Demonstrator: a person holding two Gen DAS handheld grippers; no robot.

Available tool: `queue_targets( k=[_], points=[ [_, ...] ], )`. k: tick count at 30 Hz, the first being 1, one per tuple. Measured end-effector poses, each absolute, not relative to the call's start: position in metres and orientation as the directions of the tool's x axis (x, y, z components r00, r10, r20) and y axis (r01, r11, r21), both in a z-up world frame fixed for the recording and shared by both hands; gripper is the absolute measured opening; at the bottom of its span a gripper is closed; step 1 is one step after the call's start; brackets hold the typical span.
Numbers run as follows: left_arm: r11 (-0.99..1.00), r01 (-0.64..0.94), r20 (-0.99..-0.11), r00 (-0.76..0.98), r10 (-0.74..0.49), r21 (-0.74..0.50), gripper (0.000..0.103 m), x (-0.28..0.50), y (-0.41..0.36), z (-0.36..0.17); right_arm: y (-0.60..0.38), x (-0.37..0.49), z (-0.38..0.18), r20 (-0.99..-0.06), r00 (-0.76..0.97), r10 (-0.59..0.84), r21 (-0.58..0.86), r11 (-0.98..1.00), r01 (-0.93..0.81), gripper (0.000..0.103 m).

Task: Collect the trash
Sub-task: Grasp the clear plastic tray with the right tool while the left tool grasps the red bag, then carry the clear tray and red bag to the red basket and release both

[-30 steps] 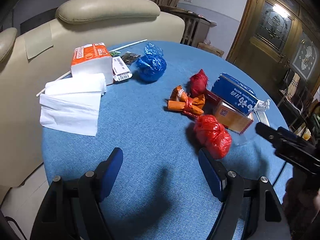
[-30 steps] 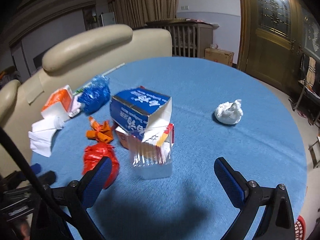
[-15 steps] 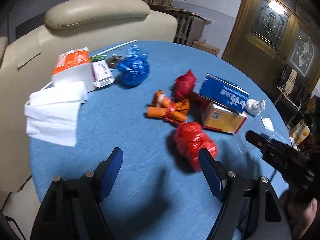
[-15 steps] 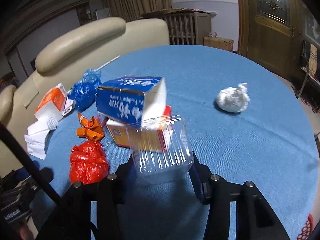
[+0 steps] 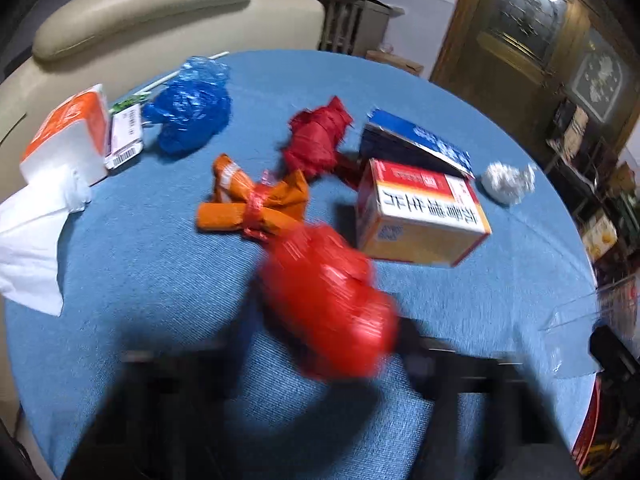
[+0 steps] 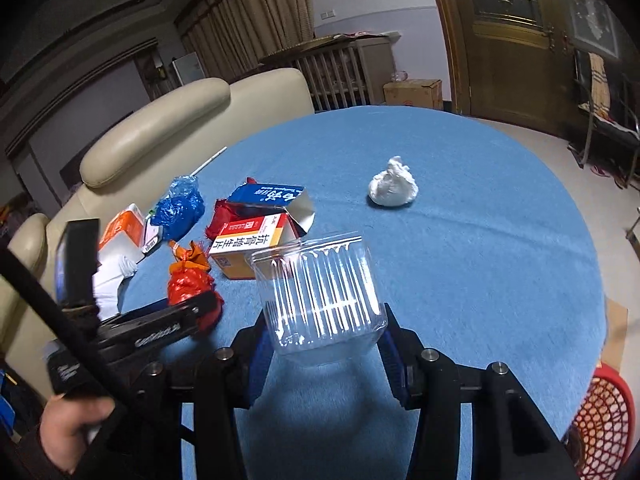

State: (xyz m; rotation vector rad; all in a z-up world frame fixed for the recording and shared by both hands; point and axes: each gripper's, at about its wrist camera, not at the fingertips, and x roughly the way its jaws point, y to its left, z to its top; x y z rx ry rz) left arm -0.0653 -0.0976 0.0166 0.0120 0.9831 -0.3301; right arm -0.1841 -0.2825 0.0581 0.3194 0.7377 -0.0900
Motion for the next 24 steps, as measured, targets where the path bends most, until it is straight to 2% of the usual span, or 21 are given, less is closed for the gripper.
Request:
queue_targets(
  k=[4,24],
  points=[
    [0.944,0.3,-0.813,0.51,-0.281,-0.138,0.037,-0.081,-0.092,0.021,-0.284,-0.195,0.058,-0.667,0.744,0.041,0.276,0.941,0.195,0.051],
    [0.901,0.398,-0.719,0.575,-0.391,-0.173,0.037,-0.174,-0.075,0.076,-0.275,-0.249,0.061,-0.651,0.758,0.036,0.3,0.93,0.213,0.051]
  ],
)
